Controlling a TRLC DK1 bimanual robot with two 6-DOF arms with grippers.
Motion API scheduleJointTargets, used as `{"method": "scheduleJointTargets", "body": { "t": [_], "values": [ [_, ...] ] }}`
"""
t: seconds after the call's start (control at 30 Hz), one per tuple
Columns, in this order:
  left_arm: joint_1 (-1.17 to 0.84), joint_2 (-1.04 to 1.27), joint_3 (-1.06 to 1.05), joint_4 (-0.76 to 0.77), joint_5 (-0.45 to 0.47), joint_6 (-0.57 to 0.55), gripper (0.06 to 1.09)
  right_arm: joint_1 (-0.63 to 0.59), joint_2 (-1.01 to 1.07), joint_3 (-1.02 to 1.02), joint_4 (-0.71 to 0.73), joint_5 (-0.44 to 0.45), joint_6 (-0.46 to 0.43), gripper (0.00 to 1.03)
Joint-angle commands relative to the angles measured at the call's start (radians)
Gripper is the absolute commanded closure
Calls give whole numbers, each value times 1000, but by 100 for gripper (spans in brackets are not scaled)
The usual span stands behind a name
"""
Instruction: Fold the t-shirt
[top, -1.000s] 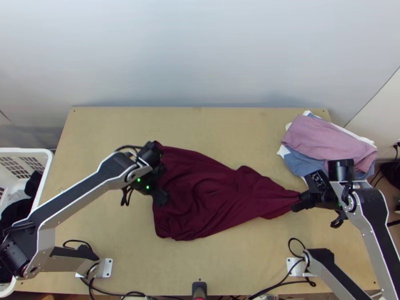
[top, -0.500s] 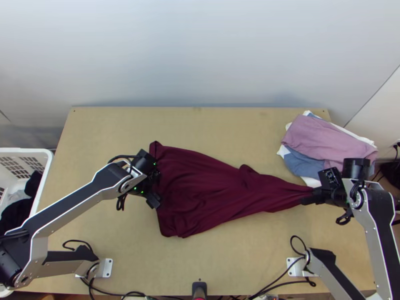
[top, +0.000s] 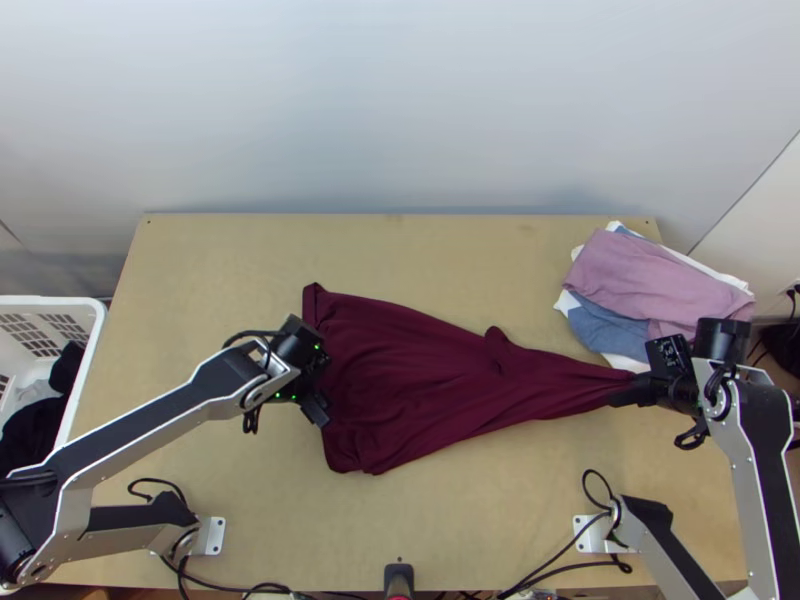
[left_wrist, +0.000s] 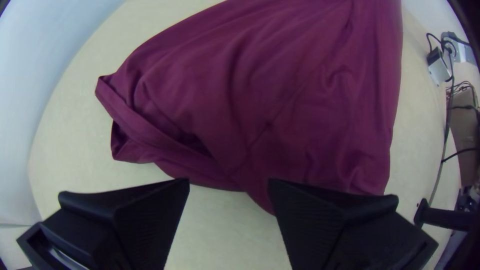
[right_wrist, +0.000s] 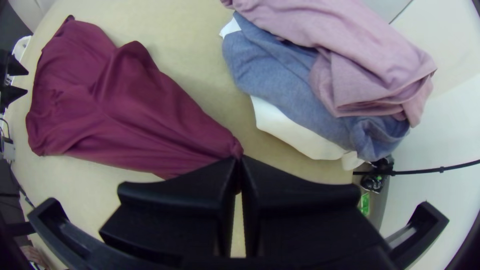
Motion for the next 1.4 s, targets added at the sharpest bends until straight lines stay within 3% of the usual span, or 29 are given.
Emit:
{"method": "scheduleJointTargets", "body": {
  "t": [0.0,0.23,0.3,0.5,0.6,0.67,0.83,1.0,1.2,1.37],
  "values": [
    [-39,4,-61,91,-14,-2,33,17,-11,7,9,2,15,100],
    [-39,53,-87,180,-24,11,35,35,-14,26,9,2,36,100],
    [-36,71,-92,206,-24,25,41,41,-17,29,9,2,38,100],
    [-23,99,-90,254,-24,27,65,41,-20,40,8,2,38,100],
    [-6,103,-84,260,-22,8,92,41,-20,35,6,2,38,100],
    [17,103,-75,255,-17,-10,103,46,-16,27,6,2,38,100],
    [114,77,-44,185,36,-38,104,100,-14,38,4,2,65,100],
    [295,-24,131,-13,157,-76,104,186,-2,136,-45,-3,120,100],
    [531,-125,447,-260,295,-104,104,318,49,420,-123,-70,255,100],
    [755,-153,668,-321,361,-119,104,316,87,639,-112,-96,303,100]
  ]
}}
